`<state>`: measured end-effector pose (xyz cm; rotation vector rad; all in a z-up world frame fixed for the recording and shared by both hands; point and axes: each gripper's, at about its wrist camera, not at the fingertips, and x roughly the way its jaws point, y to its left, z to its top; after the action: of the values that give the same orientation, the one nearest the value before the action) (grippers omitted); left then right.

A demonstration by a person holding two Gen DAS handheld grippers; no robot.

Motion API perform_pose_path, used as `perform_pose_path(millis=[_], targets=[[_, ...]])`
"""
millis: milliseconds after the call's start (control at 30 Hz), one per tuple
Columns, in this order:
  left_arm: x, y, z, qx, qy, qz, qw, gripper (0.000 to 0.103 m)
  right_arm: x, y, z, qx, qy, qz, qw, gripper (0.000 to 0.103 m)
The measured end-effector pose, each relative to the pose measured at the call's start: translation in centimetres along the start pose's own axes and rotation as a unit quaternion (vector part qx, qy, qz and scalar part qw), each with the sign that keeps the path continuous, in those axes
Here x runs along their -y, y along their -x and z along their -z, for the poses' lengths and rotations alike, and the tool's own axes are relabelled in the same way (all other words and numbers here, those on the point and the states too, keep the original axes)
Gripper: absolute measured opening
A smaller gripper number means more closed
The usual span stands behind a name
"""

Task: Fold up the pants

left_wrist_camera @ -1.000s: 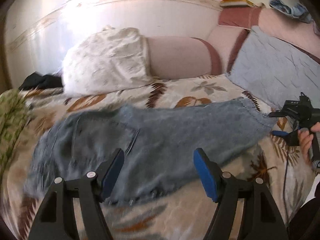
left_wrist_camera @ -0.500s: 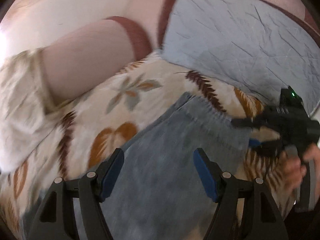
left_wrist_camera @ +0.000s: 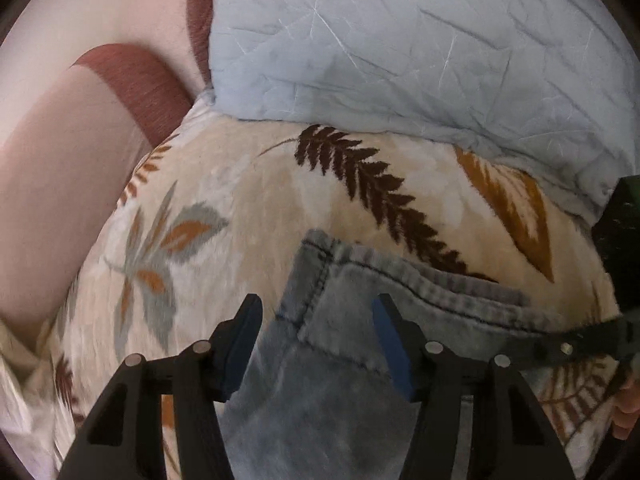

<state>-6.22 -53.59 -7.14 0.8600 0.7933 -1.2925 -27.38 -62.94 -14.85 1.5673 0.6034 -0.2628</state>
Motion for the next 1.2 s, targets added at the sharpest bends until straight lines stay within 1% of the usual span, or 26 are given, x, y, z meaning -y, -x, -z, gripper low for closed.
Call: perform_pose_path(millis=[100,167,267,367,433,500,567,600,633,667,733,767,833,933,1200], targets=[[-0.6,-1.4,-0.4,-0.024,0.000,0.029,0.9993,0.060,-0.1,-0.1,0.2,0.000,0.002,0.000,1.000,0.035],[-0.3,-2.1,-0.3,-0.028,-0.016,0.032,0.9989,0.061,-0.3,-0.2,0.3,0.002,0.005,0.002,1.000,0.035],[-0.3,-2.6,-0.1,-0.029,-0.017,0.047,0.9983,0.061,-0.9,-0.5,0.5,0.004,0.008,0.002,1.000,0.037],[-0.5,-2.4,0.1,-0.029,-0.015,0.073,0.9968,0.046,-1.0,-0.6,0.6,0.001,0.009,-0.003,1.000,0.042],[-0.3,-2.2,0.2,-0.026,-0.029,0.067,0.9970,0.042,-1.1,-0.6,0.8,0.001,0.009,-0.007,1.000,0.047],[-0.3,-2.0,0.2,-0.024,-0.032,0.064,0.9971,0.037,-1.5,-0.8,1.0,0.003,0.013,-0.009,1.000,0.051],[-0.3,-2.0,0.2,-0.024,-0.032,0.062,0.9973,0.034,-1.8,-0.9,1.1,0.006,0.022,-0.004,1.000,0.051],[-0.2,-2.0,0.2,-0.023,-0.032,0.061,0.9974,0.033,-2.0,-0.9,1.3,0.008,0.027,0.000,1.000,0.050],[-0.2,-1.9,0.2,-0.021,-0.033,0.058,0.9976,0.032,-2.2,-1.0,1.4,0.010,0.035,0.006,0.999,0.043],[-0.2,-1.8,0.3,-0.019,-0.033,0.055,0.9978,0.029,-2.4,-1.1,1.5,0.013,0.041,0.015,0.999,0.040],[-0.6,-1.8,0.3,-0.017,-0.019,0.056,0.9981,0.027,-2.4,-1.5,1.4,0.013,0.051,0.032,0.998,0.015],[-0.8,-1.8,0.3,-0.015,-0.011,0.057,0.9982,0.025,-2.1,-1.7,1.4,0.012,0.050,0.038,0.998,0.015],[-1.0,-1.7,0.5,-0.009,-0.003,0.058,0.9983,0.024,-1.7,-1.8,1.2,0.011,0.041,0.032,0.999,0.014],[-1.2,-1.6,0.7,-0.002,0.010,0.057,0.9983,0.020,-2.3,-1.8,1.3,0.017,0.066,0.041,0.997,0.013],[-1.4,-1.0,1.2,0.016,0.042,0.051,0.9977,0.017,-4.1,-1.3,2.2,0.028,0.110,0.033,0.993,0.013]])
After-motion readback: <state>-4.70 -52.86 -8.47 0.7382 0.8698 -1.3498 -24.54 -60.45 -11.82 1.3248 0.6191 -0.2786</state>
